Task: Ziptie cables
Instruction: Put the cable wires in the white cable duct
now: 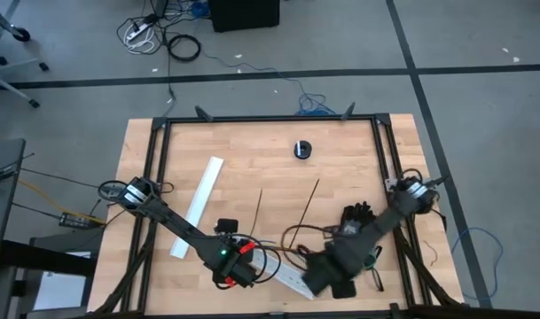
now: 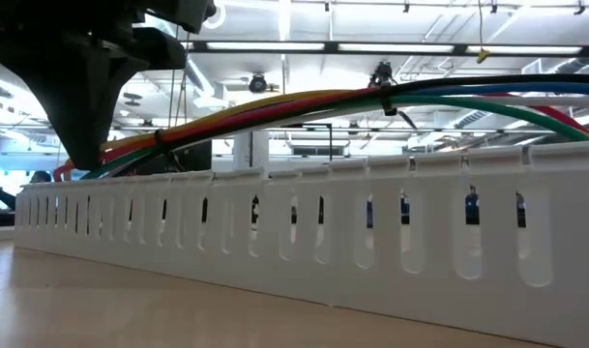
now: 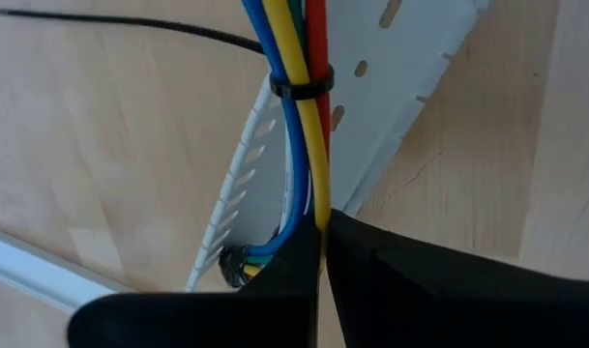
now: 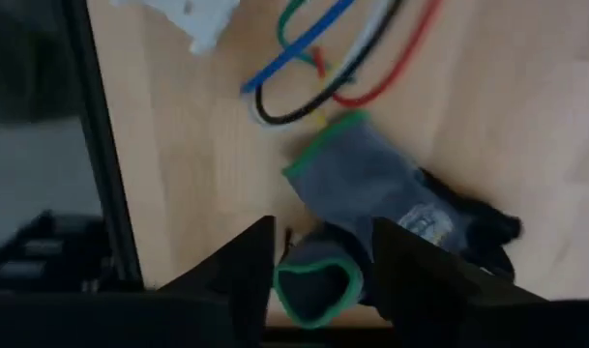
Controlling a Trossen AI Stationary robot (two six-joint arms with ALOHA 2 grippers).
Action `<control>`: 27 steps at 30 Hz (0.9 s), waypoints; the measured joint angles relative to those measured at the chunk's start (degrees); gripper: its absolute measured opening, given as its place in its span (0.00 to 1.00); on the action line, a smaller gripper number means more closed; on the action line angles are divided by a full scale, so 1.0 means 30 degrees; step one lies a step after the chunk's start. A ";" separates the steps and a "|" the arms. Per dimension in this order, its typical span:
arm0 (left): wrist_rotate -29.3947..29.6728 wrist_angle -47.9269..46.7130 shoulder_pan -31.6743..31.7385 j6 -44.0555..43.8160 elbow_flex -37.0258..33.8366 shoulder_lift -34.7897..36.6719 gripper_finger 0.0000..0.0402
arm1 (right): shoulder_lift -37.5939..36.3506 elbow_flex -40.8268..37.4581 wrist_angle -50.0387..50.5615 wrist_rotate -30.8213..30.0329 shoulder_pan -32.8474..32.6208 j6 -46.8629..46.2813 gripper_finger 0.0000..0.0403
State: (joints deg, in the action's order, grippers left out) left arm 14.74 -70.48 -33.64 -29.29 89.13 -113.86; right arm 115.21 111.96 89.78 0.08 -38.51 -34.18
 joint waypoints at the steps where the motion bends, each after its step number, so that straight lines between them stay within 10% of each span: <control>1: -0.0011 -0.0004 0.0003 0.0181 0.0000 0.0000 0.00 | -0.0372 0.0001 -0.0225 -0.0953 -0.0498 -0.0832 0.40; 5: -0.0032 0.0007 0.0048 0.0688 0.0018 0.0000 0.00 | -0.0712 0.0015 -0.1315 -0.4857 -0.2526 -0.4286 0.38; 14: -0.0722 -0.2662 0.0214 0.4650 0.0203 0.0007 0.00 | 0.0235 -0.3162 -1.1448 -0.6525 -0.3631 -0.2843 0.37; 27: -0.0372 -0.3684 0.0433 0.5445 0.0535 0.0036 0.00 | 0.0070 -0.8818 -2.5242 -0.0921 -0.2406 -0.2181 0.21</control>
State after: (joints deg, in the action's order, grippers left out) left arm 13.63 -81.53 -32.34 -12.96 90.74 -113.75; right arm 115.42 85.51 14.06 -2.68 -45.73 -40.73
